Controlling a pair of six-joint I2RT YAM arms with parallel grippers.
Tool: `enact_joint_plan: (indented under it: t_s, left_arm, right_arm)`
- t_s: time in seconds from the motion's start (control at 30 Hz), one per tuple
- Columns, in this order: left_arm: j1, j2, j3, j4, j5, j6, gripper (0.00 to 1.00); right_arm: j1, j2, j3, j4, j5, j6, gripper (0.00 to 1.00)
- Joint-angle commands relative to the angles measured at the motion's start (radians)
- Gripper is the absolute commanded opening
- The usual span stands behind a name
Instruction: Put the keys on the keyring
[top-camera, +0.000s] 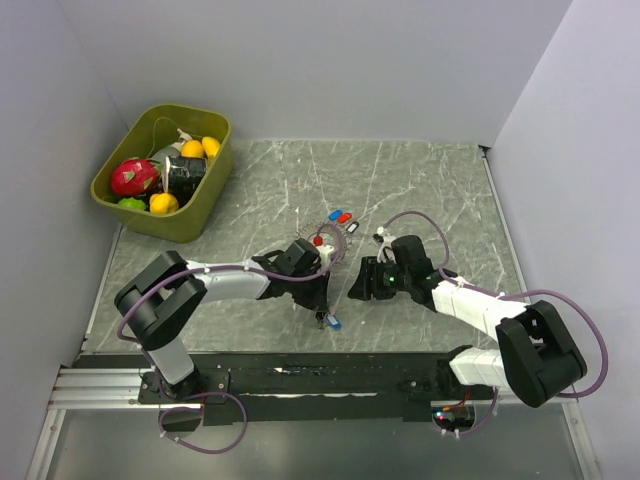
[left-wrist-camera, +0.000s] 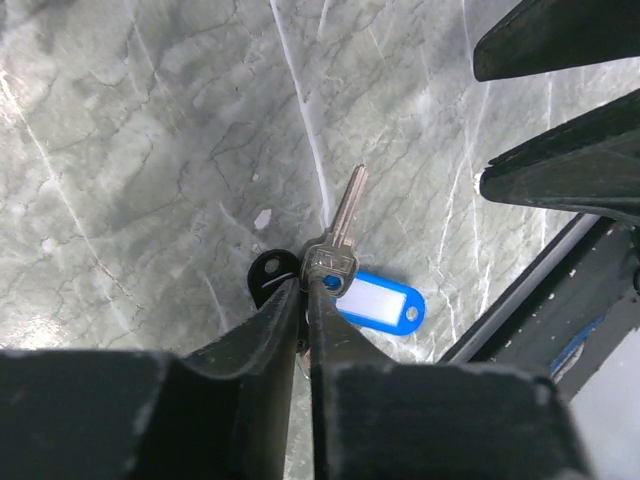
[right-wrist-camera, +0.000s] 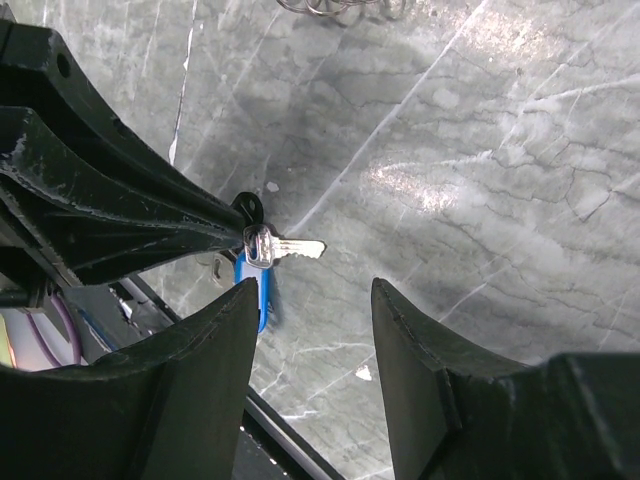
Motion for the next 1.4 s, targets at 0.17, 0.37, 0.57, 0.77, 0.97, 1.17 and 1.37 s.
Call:
enact_joint_plan:
  t_s: [0.17, 0.37, 0.57, 0.77, 0.97, 1.17, 1.37]
  left_arm:
    - [-0.03, -0.003, 0.042, -0.037, -0.04, 0.036, 0.01]
    - [-0.029, -0.042, 0.053, -0.021, 0.013, 0.027, 0.01]
    - [-0.03, -0.072, 0.076, -0.043, 0.032, 0.033, 0.01]
    - [-0.03, -0.096, 0.048, -0.037, 0.039, 0.013, 0.17]
    - [-0.03, -0.083, 0.027, -0.018, 0.062, -0.003, 0.55]
    - [-0.04, -0.062, 0.048, -0.057, 0.036, 0.019, 0.42]
    - [-0.078, -0.025, 0.074, -0.089, -0.007, 0.04, 0.37]
  right_arm:
    - [-0.006, -0.032, -0.005, 0.03, 0.005, -0.015, 0.56]
    - [-0.006, -0.044, -0.008, 0.029, 0.013, -0.012, 0.56]
    - [-0.006, -0.047, -0.021, 0.033, 0.01, -0.009, 0.56]
    - [-0.008, -0.045, -0.034, 0.056, -0.016, -0.003, 0.57]
    - [-0.006, -0.047, -0.05, 0.078, -0.02, 0.008, 0.57]
    - [-0.006, -0.047, -0.054, 0.081, -0.018, 0.011, 0.57]
    - [-0.008, -0.053, -0.064, 0.081, -0.009, 0.011, 0.57]
